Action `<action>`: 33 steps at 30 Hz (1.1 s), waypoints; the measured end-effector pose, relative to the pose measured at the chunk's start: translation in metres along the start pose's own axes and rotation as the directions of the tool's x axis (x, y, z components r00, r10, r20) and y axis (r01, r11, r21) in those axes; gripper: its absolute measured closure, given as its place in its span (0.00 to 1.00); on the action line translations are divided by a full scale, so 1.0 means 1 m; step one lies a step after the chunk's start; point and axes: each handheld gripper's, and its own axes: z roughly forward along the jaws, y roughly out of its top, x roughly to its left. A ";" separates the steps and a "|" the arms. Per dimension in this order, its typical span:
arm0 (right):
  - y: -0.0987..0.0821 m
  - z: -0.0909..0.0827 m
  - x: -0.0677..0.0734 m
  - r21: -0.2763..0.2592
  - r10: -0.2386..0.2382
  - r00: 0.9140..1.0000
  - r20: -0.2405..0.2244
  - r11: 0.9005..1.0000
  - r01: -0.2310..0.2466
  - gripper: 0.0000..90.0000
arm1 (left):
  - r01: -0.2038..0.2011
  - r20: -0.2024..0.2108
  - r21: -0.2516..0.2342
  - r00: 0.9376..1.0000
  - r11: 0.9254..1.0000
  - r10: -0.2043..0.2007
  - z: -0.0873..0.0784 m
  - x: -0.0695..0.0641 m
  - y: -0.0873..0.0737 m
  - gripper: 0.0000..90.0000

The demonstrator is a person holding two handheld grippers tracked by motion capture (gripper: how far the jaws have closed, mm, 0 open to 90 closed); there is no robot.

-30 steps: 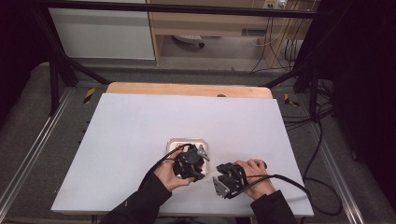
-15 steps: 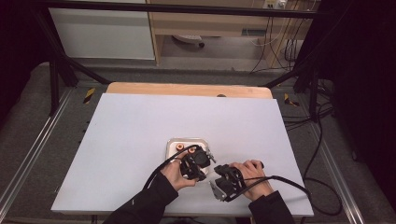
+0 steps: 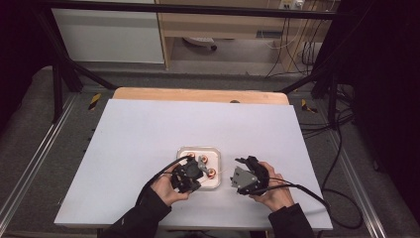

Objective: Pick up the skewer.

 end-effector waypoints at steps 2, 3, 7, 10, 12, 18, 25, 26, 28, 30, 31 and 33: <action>-0.004 0.001 -0.004 0.012 0.112 0.994 -0.007 0.994 -0.112 0.32 | 0.014 -0.006 -0.008 1.000 1.000 -0.014 -0.003 0.003 -0.009 0.98; -0.010 0.003 -0.008 0.054 0.222 0.975 -0.008 0.974 -0.221 0.29 | 0.019 -0.011 -0.017 1.000 1.000 -0.019 -0.004 0.004 -0.013 0.98; -0.020 0.006 -0.013 0.071 0.344 0.938 -0.044 0.937 -0.341 0.27 | 0.049 -0.031 -0.065 0.998 0.997 -0.051 -0.010 0.007 -0.029 0.98; -0.026 0.008 -0.015 0.093 0.441 0.895 -0.071 0.896 -0.434 0.21 | 0.073 -0.041 -0.118 0.996 0.990 -0.078 -0.015 0.008 -0.039 0.98; -0.029 0.010 -0.015 0.111 0.483 0.872 -0.079 0.873 -0.474 0.19 | 0.081 -0.051 -0.145 0.995 0.986 -0.089 -0.016 0.008 -0.044 0.98; -0.030 0.012 -0.019 0.150 0.586 0.801 -0.124 0.809 -0.569 0.08 | 0.122 -0.067 -0.225 0.988 0.967 -0.140 -0.019 0.008 -0.059 0.98; -0.021 0.012 -0.027 0.163 0.679 0.718 -0.152 0.734 -0.660 0.02 | 0.163 -0.073 -0.304 0.978 0.939 -0.194 -0.024 0.012 -0.078 0.98; -0.018 0.012 -0.028 0.174 0.688 0.709 -0.152 0.725 -0.666 0.02 | 0.167 -0.073 -0.310 0.977 0.936 -0.198 -0.024 0.012 -0.079 0.98; -0.012 0.012 -0.030 0.184 0.688 0.711 -0.146 0.725 -0.664 0.02 | 0.173 -0.074 -0.315 0.976 0.933 -0.206 -0.025 0.013 -0.082 0.98; -0.007 0.013 -0.032 0.196 0.689 0.711 -0.141 0.723 -0.662 0.02 | 0.177 -0.074 -0.326 0.975 0.929 -0.212 -0.026 0.014 -0.085 0.98; -0.004 0.014 -0.032 0.206 0.692 0.709 -0.139 0.720 -0.663 0.01 | 0.179 -0.073 -0.328 0.974 0.927 -0.214 -0.026 0.014 -0.086 0.98; 0.002 0.016 -0.033 0.228 0.694 0.707 -0.132 0.716 -0.660 0.01 | 0.183 -0.071 -0.340 0.973 0.922 -0.219 -0.026 0.014 -0.089 0.98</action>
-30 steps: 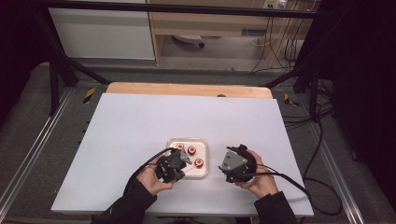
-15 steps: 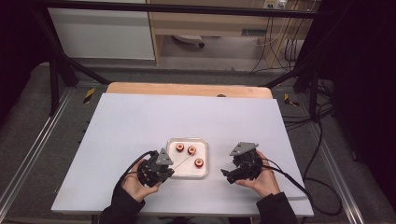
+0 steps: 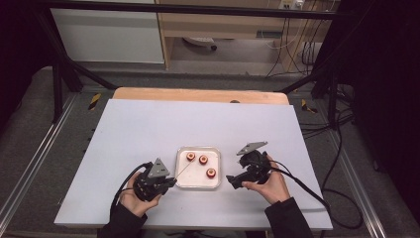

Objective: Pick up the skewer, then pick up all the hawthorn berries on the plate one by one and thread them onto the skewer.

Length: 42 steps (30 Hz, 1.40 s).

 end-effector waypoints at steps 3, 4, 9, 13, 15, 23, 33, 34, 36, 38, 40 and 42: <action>0.008 0.004 0.004 0.015 -0.004 1.000 -0.003 1.000 0.004 0.01 | 0.017 0.005 -0.009 1.000 1.000 -0.016 0.000 0.002 -0.003 0.98; 0.010 0.005 0.006 0.019 -0.011 1.000 -0.005 1.000 0.011 0.01 | 0.021 0.005 -0.011 1.000 1.000 -0.021 0.000 0.002 -0.004 0.98; 0.023 0.014 0.013 0.048 -0.012 1.000 -0.005 0.999 0.012 0.01 | 0.027 0.005 -0.021 1.000 0.999 -0.027 -0.001 0.003 -0.006 0.98; 0.032 0.020 0.018 0.047 0.001 0.999 -0.034 0.999 0.001 0.02 | 0.035 0.004 -0.029 0.999 0.999 -0.035 -0.002 0.005 -0.007 0.98; 0.036 0.024 0.019 0.053 0.002 0.999 -0.033 0.999 0.000 0.04 | 0.039 0.002 -0.034 0.999 0.999 -0.039 -0.002 0.006 -0.008 0.98; 0.049 0.035 0.021 0.114 0.039 0.996 -0.083 0.993 -0.029 0.14 | 0.052 -0.002 -0.031 0.999 0.998 -0.052 0.002 0.010 -0.010 0.98; 0.057 0.058 0.028 0.192 0.071 0.989 -0.133 0.980 -0.045 0.36 | 0.050 0.000 -0.034 0.999 0.998 -0.050 0.002 0.010 -0.011 0.98; 0.057 0.060 0.027 0.206 0.078 0.987 -0.137 0.977 -0.049 0.39 | 0.049 0.000 -0.033 0.999 0.998 -0.049 0.002 0.010 -0.011 0.98; 0.057 0.064 0.026 0.223 0.082 0.986 -0.145 0.974 -0.048 0.42 | 0.050 0.002 -0.034 0.999 0.998 -0.050 0.002 0.010 -0.011 0.98; 0.057 0.068 0.026 0.235 0.076 0.986 -0.147 0.971 -0.040 0.46 | 0.050 0.000 -0.034 0.999 0.998 -0.050 0.002 0.010 -0.011 0.98; 0.057 0.070 0.026 0.235 0.078 0.987 -0.144 0.971 -0.043 0.49 | 0.048 -0.001 -0.034 0.999 0.998 -0.048 0.002 0.009 -0.011 0.98; 0.057 0.071 0.025 0.235 0.086 0.985 -0.151 0.971 -0.049 0.53 | 0.045 0.001 -0.035 0.999 0.998 -0.045 0.002 0.009 -0.010 0.98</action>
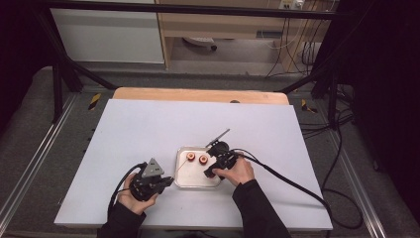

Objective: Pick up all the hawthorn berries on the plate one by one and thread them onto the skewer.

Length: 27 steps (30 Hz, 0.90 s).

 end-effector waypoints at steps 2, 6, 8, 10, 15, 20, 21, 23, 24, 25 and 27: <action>0.000 0.002 0.000 0.009 0.007 1.000 -0.010 1.000 -0.007 0.55 | 0.000 0.001 0.000 1.000 1.000 0.000 0.000 0.000 0.000 0.98; 0.001 0.005 -0.001 0.023 0.013 1.000 -0.014 1.000 -0.013 0.59 | -0.002 0.002 0.003 1.000 1.000 0.002 0.001 -0.001 0.000 0.98; 0.001 0.006 -0.001 0.026 0.011 1.000 -0.015 1.000 -0.010 0.62 | -0.004 0.004 0.005 1.000 1.000 0.004 0.001 -0.002 0.000 0.98; 0.001 0.007 -0.002 0.028 0.008 1.000 -0.019 1.000 -0.007 0.64 | -0.005 0.005 0.007 1.000 1.000 0.005 0.002 -0.002 0.000 0.98; 0.001 0.009 -0.002 0.037 0.021 1.000 -0.020 0.999 -0.020 0.66 | -0.007 0.003 0.003 1.000 1.000 0.007 0.001 -0.002 0.000 0.98; 0.001 0.004 -0.002 0.021 0.042 0.999 -0.033 0.999 -0.041 0.66 | -0.007 0.000 -0.004 1.000 1.000 0.007 0.000 -0.003 0.001 0.98; 0.001 0.002 -0.002 0.004 0.046 0.998 -0.037 0.999 -0.046 0.66 | -0.008 0.000 -0.006 1.000 1.000 0.008 0.000 -0.004 0.001 0.98; 0.001 -0.007 -0.001 -0.039 0.067 0.996 -0.055 0.997 -0.069 0.66 | -0.005 -0.003 -0.018 1.000 1.000 0.005 -0.001 -0.004 0.001 0.98; 0.000 -0.010 -0.001 -0.059 0.072 0.996 -0.060 0.995 -0.076 0.66 | -0.001 -0.004 -0.024 1.000 1.000 0.001 -0.002 -0.005 0.001 0.98; 0.000 -0.016 -0.001 -0.096 0.082 0.994 -0.069 0.992 -0.088 0.66 | 0.002 -0.007 -0.031 1.000 1.000 -0.002 -0.002 -0.005 0.001 0.98; -0.001 -0.029 0.001 -0.188 0.106 0.990 -0.093 0.975 -0.122 0.66 | 0.007 -0.012 -0.039 1.000 0.999 -0.007 -0.003 -0.005 0.001 0.98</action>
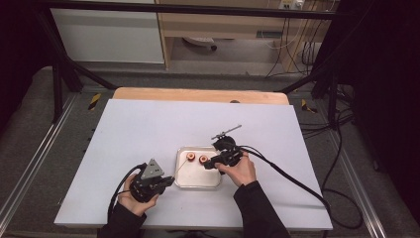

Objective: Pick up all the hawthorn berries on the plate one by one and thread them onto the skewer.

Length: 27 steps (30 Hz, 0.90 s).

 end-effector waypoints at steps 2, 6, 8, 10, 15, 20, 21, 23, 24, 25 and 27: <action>0.000 -0.007 0.002 -0.070 0.005 1.000 -0.015 0.998 -0.006 0.66 | 0.012 -0.002 -0.013 1.000 1.000 -0.012 -0.001 -0.001 0.000 0.98; -0.002 -0.015 0.003 -0.172 0.033 0.998 -0.045 0.984 -0.041 0.66 | 0.036 -0.006 -0.036 0.999 0.999 -0.036 -0.002 -0.001 -0.001 0.98; -0.002 -0.017 0.004 -0.224 0.054 0.997 -0.046 0.973 -0.063 0.66 | 0.051 -0.008 -0.047 0.999 0.998 -0.051 -0.003 -0.001 -0.001 0.98; -0.003 -0.017 0.004 -0.280 0.075 0.995 -0.059 0.956 -0.088 0.66 | 0.066 -0.011 -0.058 0.998 0.996 -0.067 -0.004 -0.001 -0.002 0.98; -0.003 -0.014 0.005 -0.405 0.119 0.984 -0.131 0.900 -0.162 0.66 | 0.098 -0.008 -0.080 0.995 0.992 -0.099 -0.005 -0.001 -0.003 0.98; -0.003 -0.011 0.009 -0.506 0.144 0.973 -0.179 0.835 -0.217 0.66 | 0.133 -0.005 -0.102 0.991 0.986 -0.134 -0.006 -0.002 -0.004 0.98; -0.003 -0.010 0.011 -0.543 0.155 0.967 -0.203 0.804 -0.243 0.67 | 0.142 -0.001 -0.107 0.990 0.984 -0.143 -0.006 -0.002 -0.004 0.98; -0.003 -0.009 0.012 -0.558 0.155 0.966 -0.208 0.792 -0.247 0.67 | 0.154 0.002 -0.109 0.988 0.982 -0.155 -0.006 -0.003 -0.004 0.98; -0.003 -0.008 0.013 -0.574 0.157 0.963 -0.221 0.777 -0.259 0.66 | 0.165 0.008 -0.110 0.986 0.980 -0.165 -0.005 -0.003 -0.005 0.98; -0.003 -0.007 0.015 -0.590 0.163 0.957 -0.239 0.758 -0.277 0.67 | 0.173 0.010 -0.114 0.985 0.978 -0.173 -0.005 -0.003 -0.005 0.98; -0.003 -0.003 0.018 -0.629 0.167 0.950 -0.265 0.716 -0.302 0.67 | 0.190 0.012 -0.120 0.982 0.974 -0.190 -0.005 -0.003 -0.005 0.98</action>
